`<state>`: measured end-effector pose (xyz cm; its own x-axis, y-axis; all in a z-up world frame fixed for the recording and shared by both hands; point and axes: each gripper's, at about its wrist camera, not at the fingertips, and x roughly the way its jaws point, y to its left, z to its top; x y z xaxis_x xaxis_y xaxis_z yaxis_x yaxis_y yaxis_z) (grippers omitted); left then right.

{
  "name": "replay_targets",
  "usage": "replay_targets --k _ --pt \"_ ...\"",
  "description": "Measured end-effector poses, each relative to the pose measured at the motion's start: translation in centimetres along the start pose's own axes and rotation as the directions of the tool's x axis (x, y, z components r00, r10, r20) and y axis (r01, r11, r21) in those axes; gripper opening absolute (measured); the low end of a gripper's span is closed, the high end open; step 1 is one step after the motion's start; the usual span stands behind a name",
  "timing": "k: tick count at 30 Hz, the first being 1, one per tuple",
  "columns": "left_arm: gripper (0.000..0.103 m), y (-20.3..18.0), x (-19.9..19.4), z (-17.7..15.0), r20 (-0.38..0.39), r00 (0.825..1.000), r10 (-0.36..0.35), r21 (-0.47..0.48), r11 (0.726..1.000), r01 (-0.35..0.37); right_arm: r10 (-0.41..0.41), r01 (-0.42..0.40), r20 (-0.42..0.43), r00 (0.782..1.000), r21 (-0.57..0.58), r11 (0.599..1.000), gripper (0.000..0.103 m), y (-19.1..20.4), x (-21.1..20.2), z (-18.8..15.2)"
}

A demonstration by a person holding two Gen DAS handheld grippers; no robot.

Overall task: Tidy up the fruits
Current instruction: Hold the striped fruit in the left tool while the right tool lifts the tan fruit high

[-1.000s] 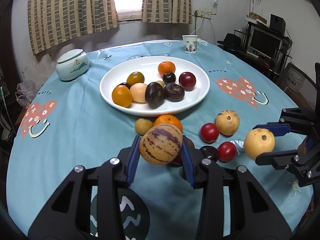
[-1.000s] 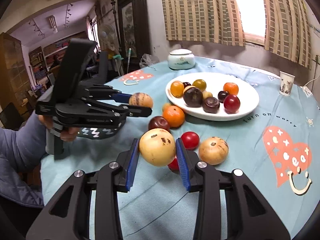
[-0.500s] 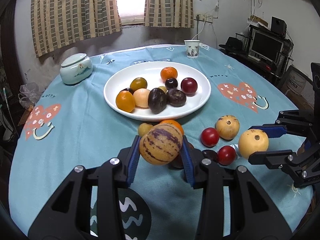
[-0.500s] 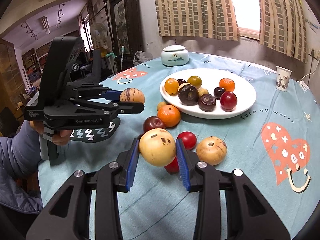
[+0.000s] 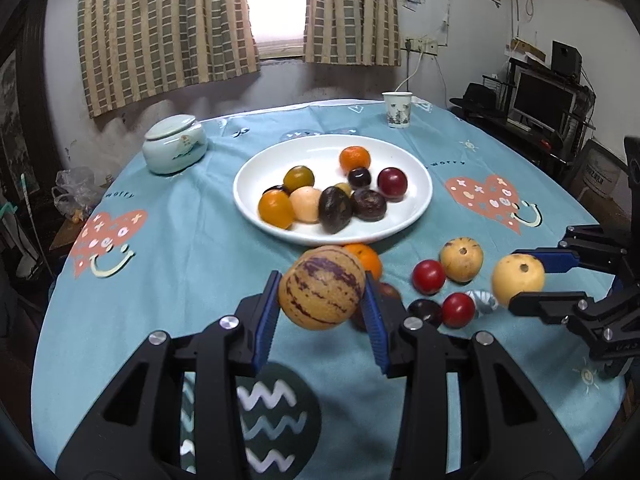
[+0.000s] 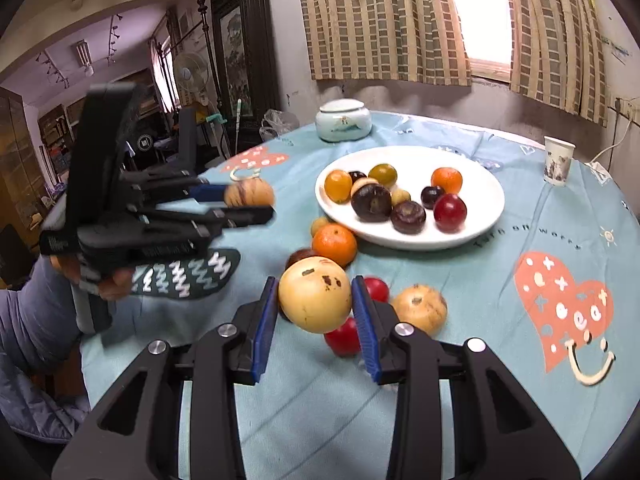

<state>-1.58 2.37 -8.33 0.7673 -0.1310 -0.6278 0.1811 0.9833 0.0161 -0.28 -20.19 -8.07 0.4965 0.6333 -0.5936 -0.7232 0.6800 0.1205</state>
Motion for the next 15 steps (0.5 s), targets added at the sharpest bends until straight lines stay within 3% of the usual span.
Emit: replay_targets --k 5,8,12,15 --pt "0.040 1.7 -1.1 -2.4 -0.052 0.999 0.002 -0.016 1.000 -0.003 -0.085 0.082 -0.073 0.994 -0.036 0.996 0.038 0.0 -0.4 -2.1" --pt "0.040 1.8 -1.1 -3.1 -0.086 0.996 -0.007 -0.014 1.000 0.006 -0.086 0.084 -0.101 0.991 -0.026 0.996 0.038 -0.2 -0.4 -3.2" --pt "0.040 0.7 -0.6 -1.4 -0.092 0.996 -0.010 0.021 1.000 0.012 -0.089 0.088 -0.103 0.991 -0.014 0.996 0.038 -0.3 -0.2 -3.1" --pt "0.041 -0.3 0.1 1.7 -0.058 0.998 -0.012 0.041 0.999 0.015 -0.104 0.103 -0.057 0.993 -0.021 0.994 0.038 -0.6 0.0 -0.8"
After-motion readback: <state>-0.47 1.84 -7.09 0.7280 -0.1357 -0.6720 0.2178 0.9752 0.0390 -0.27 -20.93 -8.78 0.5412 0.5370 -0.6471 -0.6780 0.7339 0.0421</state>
